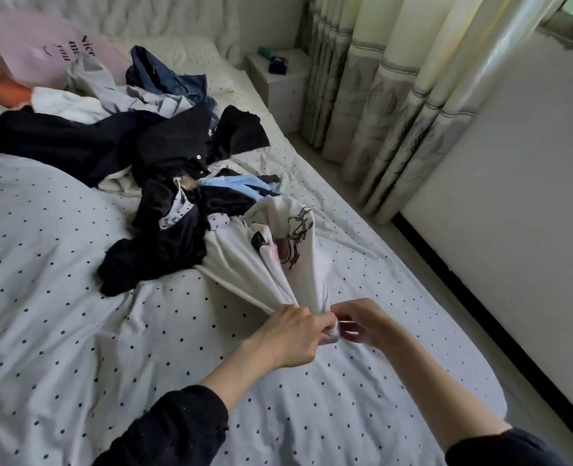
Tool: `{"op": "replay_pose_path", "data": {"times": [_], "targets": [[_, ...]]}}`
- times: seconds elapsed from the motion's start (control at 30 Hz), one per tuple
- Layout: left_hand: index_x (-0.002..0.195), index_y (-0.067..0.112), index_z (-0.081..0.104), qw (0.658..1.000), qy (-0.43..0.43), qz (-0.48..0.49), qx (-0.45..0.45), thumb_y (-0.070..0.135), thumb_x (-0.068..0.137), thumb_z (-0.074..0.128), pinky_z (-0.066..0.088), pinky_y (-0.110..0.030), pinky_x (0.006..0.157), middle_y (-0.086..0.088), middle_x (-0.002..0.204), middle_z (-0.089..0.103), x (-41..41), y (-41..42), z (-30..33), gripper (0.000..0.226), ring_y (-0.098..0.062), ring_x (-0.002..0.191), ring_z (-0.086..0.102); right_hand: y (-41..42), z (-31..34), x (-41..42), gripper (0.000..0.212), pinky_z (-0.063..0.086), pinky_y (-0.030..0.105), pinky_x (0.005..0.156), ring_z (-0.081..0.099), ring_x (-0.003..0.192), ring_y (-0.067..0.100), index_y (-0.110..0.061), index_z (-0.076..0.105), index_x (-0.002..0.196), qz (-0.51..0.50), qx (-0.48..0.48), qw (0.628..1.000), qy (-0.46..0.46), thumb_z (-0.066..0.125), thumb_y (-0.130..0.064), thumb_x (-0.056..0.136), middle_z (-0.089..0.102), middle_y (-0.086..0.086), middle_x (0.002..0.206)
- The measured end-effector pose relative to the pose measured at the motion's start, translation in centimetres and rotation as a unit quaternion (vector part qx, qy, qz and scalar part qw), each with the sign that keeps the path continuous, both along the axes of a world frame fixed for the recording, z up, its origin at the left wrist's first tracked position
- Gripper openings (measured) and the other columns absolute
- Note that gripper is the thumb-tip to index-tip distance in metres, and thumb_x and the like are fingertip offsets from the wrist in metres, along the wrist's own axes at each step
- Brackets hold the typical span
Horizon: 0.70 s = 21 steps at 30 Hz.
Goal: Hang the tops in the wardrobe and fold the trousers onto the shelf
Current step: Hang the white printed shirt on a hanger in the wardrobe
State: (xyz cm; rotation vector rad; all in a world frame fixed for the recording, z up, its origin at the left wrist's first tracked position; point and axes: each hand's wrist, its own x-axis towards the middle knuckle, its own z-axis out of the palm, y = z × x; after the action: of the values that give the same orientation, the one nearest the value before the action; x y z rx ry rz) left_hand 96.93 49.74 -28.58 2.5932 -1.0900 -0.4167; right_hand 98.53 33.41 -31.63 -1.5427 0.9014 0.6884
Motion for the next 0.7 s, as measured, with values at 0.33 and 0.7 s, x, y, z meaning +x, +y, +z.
{"op": "replay_pose_path", "data": {"times": [0.33, 0.7], "targets": [[0.112, 0.012, 0.05, 0.995, 0.01, -0.1, 0.008, 0.021, 0.095, 0.045, 0.034, -0.034, 0.071, -0.019, 0.096, 0.064, -6.3, -9.5, -0.5, 0.019, -0.037, 0.089, 0.059, -11.1, 1.3, -10.0, 0.018, 0.046, 0.033, 0.061, 0.049, 0.06, 0.021, -0.003, 0.052, 0.072, -0.117, -0.069, 0.99, 0.048, 0.047, 0.011, 0.083, 0.049, 0.012, 0.065], [0.127, 0.022, 0.051, 0.978, 0.092, -0.158, 0.096, 0.024, 0.097, 0.04, 0.04, -0.033, 0.095, -0.004, 0.129, 0.057, -6.1, -11.2, -7.0, 0.032, -0.023, 0.12, 0.051, -15.7, -5.5, -19.8, 0.021, 0.033, 0.019, 0.049, 0.048, 0.052, 0.016, -0.008, 0.046, 0.068, -0.105, -0.187, 0.97, 0.114, 0.041, 0.002, 0.086, 0.051, 0.008, 0.069]]}}
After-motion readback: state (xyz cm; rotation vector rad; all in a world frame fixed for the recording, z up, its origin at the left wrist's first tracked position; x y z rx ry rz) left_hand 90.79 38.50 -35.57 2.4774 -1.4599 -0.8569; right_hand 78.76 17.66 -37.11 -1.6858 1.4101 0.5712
